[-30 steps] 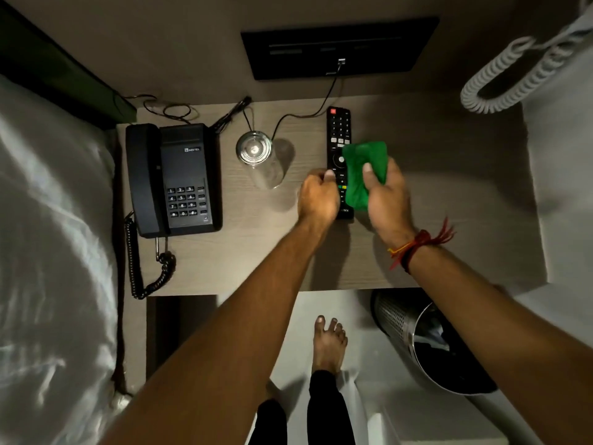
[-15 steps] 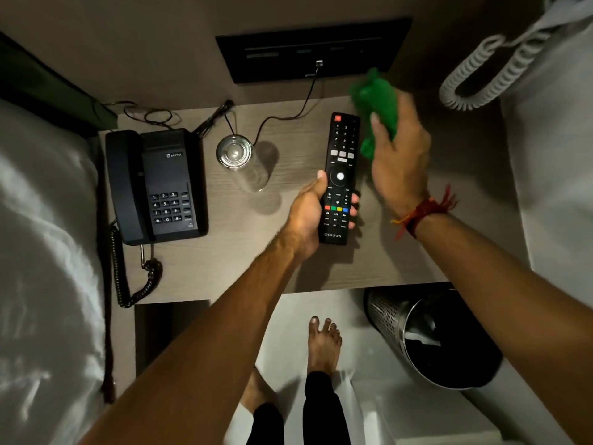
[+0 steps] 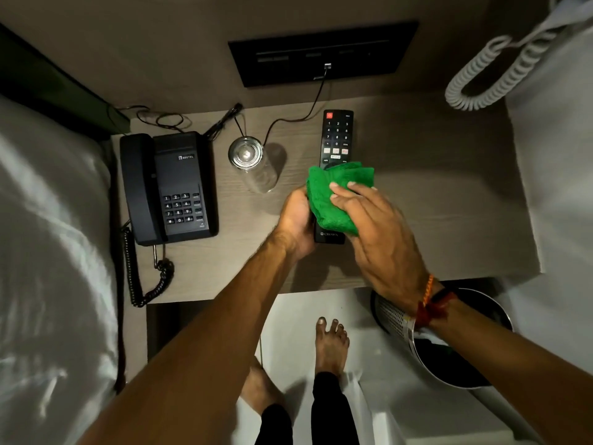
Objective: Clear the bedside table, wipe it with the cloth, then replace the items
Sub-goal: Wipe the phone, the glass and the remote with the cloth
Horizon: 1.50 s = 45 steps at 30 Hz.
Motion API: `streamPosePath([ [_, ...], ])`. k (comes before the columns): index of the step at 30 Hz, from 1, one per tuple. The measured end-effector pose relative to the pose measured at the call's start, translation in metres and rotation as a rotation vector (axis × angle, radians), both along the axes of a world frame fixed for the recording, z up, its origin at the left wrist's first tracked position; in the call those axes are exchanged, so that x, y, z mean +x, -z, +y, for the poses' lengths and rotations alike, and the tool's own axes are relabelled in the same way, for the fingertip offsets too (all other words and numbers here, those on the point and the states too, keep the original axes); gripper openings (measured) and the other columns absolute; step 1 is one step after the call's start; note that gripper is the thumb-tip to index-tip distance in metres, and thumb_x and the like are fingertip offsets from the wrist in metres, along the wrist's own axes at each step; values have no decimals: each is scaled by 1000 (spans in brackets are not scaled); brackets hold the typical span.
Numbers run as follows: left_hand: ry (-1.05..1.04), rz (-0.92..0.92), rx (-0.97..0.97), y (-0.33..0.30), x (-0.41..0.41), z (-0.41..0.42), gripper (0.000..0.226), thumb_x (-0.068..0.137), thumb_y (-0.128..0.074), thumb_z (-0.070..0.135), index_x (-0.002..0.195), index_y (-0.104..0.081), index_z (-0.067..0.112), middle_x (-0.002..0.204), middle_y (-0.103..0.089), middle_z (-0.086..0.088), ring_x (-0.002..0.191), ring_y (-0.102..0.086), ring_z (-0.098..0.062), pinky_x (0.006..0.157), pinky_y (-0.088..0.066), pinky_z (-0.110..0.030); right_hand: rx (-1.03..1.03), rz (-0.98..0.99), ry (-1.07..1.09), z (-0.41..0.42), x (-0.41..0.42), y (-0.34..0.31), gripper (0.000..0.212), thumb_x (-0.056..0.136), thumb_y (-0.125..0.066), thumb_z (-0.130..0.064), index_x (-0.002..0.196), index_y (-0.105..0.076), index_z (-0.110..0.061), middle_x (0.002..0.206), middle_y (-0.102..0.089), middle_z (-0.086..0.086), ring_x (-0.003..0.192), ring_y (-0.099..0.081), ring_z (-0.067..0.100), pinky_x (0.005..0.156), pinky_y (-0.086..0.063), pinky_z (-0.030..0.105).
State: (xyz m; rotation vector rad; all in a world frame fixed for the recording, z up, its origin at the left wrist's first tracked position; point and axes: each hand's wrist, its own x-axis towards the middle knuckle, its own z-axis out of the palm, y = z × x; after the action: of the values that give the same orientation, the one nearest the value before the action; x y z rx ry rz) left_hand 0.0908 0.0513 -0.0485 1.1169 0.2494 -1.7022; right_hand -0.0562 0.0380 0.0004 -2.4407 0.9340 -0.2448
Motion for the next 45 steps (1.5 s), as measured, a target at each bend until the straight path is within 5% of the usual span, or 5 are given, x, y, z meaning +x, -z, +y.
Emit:
streamPosePath([
  [8, 22, -197, 0, -2, 3, -5, 74, 102, -32, 67, 119, -73, 8, 105, -77, -14, 94, -74, -29, 89, -61, -43, 677, -553, 399, -13, -15, -18, 25, 97, -55, -20, 122, -61, -21, 112, -72, -4, 103, -70, 14, 89, -58, 30],
  [22, 17, -3, -37, -14, -25, 5, 50, 108, -38, 53, 88, -61, 13, 66, -55, 0, 48, -52, -10, 43, -43, -18, 16, -198, 138, -30, 10, -3, 53, 85, -58, 8, 137, -58, -2, 149, -53, 12, 134, -53, 31, 112, -44, 39],
  [28, 54, -79, 65, -16, -14, 3, 83, 101, -36, 68, 146, -53, 0, 138, -61, -23, 124, -60, -37, 110, -49, -50, -115, -99, -110, 8, -32, 7, 51, 83, -55, 8, 132, -62, -1, 151, -51, 14, 138, -50, 36, 109, -45, 53],
  [37, 153, -839, 221, 9, -35, -35, 42, 103, -60, 40, 110, -71, 0, 114, -75, -22, 105, -73, -39, 95, -59, -52, 505, -335, 436, -10, -78, 30, 27, 102, -52, -23, 119, -56, -44, 110, -68, -23, 103, -65, -3, 83, -50, 10],
  [45, 682, -1363, 241, 25, -32, -46, 58, 106, -47, 51, 127, -58, -1, 131, -63, -23, 121, -61, -40, 101, -52, -46, 697, -817, 1065, -10, -104, 33, 24, 102, -55, -10, 122, -61, -23, 109, -71, -6, 93, -70, 3, 79, -58, 22],
])
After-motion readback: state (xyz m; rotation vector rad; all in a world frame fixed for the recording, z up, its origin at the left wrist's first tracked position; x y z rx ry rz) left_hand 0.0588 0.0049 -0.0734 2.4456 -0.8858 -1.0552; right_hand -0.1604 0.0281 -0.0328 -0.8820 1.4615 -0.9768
